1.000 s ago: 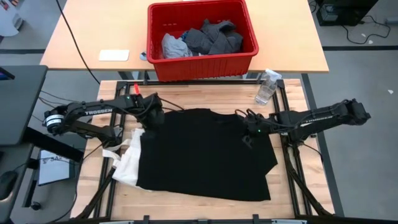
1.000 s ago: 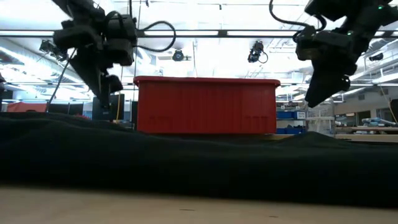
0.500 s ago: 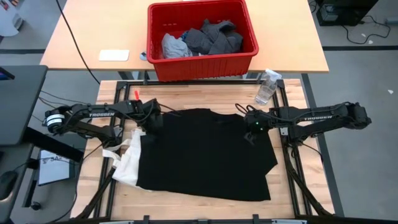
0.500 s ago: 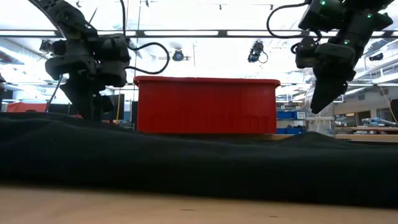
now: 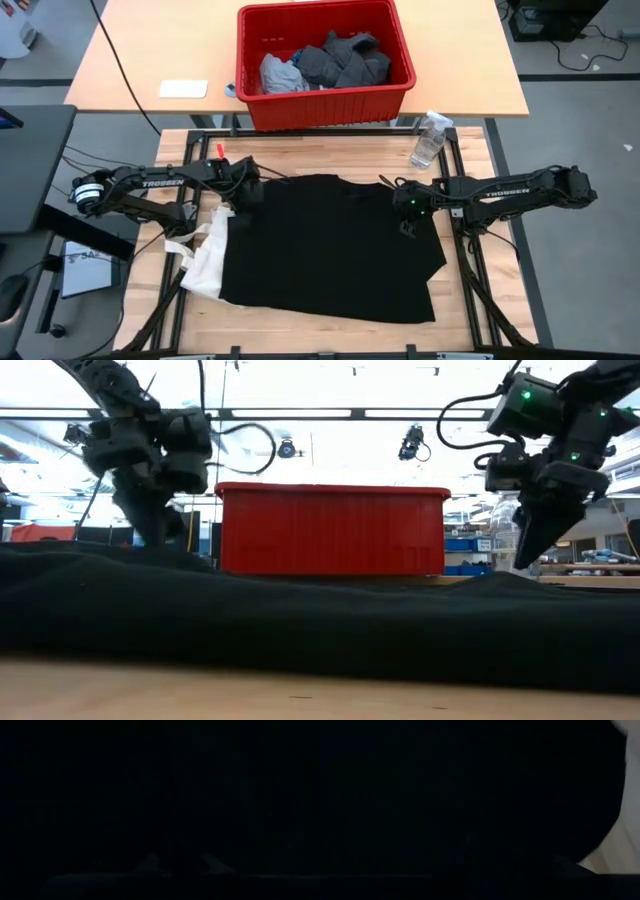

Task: Fold Laundry from Bin
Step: Fold the black shirt

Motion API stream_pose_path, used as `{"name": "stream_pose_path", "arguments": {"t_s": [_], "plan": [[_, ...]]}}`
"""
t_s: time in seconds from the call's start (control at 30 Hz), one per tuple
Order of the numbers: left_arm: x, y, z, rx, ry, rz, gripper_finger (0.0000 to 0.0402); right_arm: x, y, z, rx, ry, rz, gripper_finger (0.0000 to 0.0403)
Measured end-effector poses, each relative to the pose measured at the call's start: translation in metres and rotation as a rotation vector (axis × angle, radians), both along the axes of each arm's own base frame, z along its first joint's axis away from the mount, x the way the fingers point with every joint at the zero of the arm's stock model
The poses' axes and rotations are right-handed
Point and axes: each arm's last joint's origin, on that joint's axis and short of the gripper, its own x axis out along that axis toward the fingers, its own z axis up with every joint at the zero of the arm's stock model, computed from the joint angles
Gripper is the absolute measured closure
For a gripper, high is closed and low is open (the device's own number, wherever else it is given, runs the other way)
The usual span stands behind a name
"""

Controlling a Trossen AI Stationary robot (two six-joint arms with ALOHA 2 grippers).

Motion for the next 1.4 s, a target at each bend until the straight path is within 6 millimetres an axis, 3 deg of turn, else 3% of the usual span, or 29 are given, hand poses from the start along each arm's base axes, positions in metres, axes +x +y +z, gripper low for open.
{"name": "stream_pose_path", "arguments": {"t_s": [0.2, 0.37, 0.7, 0.83, 1.03, 1.13, 1.23, 1.4], "plan": [[0.015, 0.007, 0.031, 0.054, -0.099, -0.013, 0.0399, 0.0, 0.0, -0.009, -0.023, -0.029, 0.043, 0.028], [0.02, 0.009, 0.045, 0.091, -0.141, -0.032, 0.04, 0.0, 0.0, -0.013, -0.015, -0.008, 0.049, 0.0296], [0.014, 0.009, 0.042, 0.123, -0.026, 0.03, 0.0401, 0.004, 0.001, -0.026, 0.091, 0.074, -0.022, 0.0394], [0.007, 0.007, 0.039, 0.118, 0.063, 0.052, 0.0401, 0.006, 0.004, -0.01, 0.135, 0.108, -0.124, 0.0398], [0.001, 0.005, 0.039, 0.122, 0.119, 0.071, 0.0401, 0.012, 0.008, 0.044, 0.024, 0.156, -0.188, 0.04], [0.0, 0.005, 0.042, 0.139, 0.106, 0.075, 0.0401, 0.013, 0.008, 0.061, -0.027, 0.159, -0.206, 0.04], [0.0, 0.005, 0.042, 0.144, 0.1, 0.069, 0.0401, 0.012, 0.007, 0.058, -0.008, 0.16, -0.245, 0.0396], [0.002, 0.006, 0.043, 0.154, 0.076, 0.071, 0.0401, 0.003, 0.002, 0.026, 0.033, 0.203, -0.345, 0.034]]}}
